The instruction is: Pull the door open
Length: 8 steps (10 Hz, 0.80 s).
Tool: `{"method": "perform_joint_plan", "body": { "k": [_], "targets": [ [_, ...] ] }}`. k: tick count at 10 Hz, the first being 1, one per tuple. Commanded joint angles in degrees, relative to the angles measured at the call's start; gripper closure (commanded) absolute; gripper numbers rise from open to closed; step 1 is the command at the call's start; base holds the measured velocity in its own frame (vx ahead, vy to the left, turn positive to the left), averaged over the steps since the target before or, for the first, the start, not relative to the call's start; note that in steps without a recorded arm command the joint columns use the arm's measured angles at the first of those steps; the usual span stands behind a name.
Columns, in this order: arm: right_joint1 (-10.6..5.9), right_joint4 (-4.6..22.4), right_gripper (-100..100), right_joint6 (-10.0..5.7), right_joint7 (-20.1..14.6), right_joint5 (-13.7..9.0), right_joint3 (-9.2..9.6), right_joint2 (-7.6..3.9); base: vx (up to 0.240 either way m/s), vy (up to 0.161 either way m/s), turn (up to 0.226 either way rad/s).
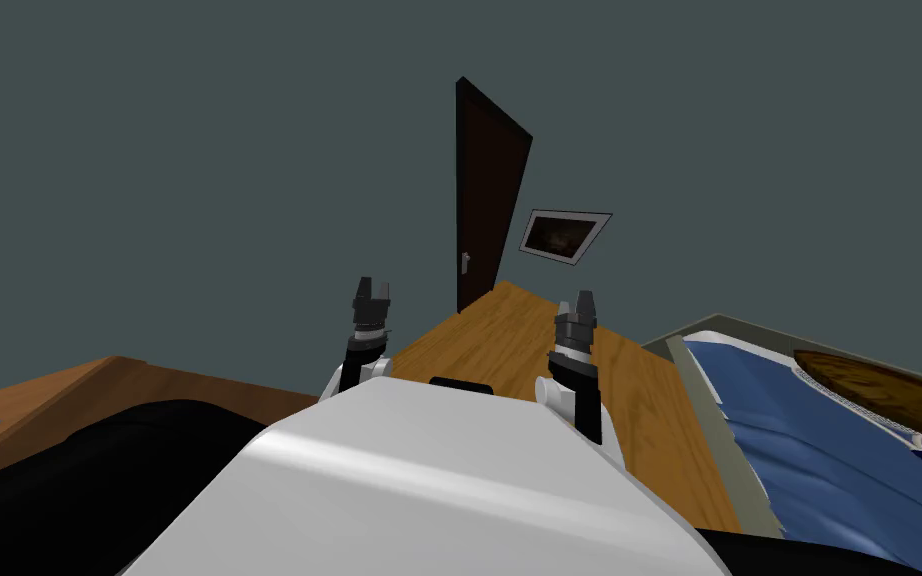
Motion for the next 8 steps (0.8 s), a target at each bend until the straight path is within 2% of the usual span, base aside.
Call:
{"method": "perform_joint_plan", "body": {
  "k": [1, 3, 4, 8],
  "targets": [
    [-0.99, 1.9, -100, -0.02, 1.3, 1.1, 0.39, -1.15, 0.194, -0.074, 0.142],
    [-1.86, 3.6, -100, -0.04, 2.5, 2.1, 0.74, -2.03, 0.150, -0.028, 0.087],
    [-2.70, 5.2, -100, -0.06, 3.6, 3.0, 1.08, -2.79, 0.165, -0.014, 0.114],
    [-5.12, 9.9, -100, -0.10, 6.8, 5.7, 2.04, -4.62, 0.158, -0.038, 0.108]
  ]
}}
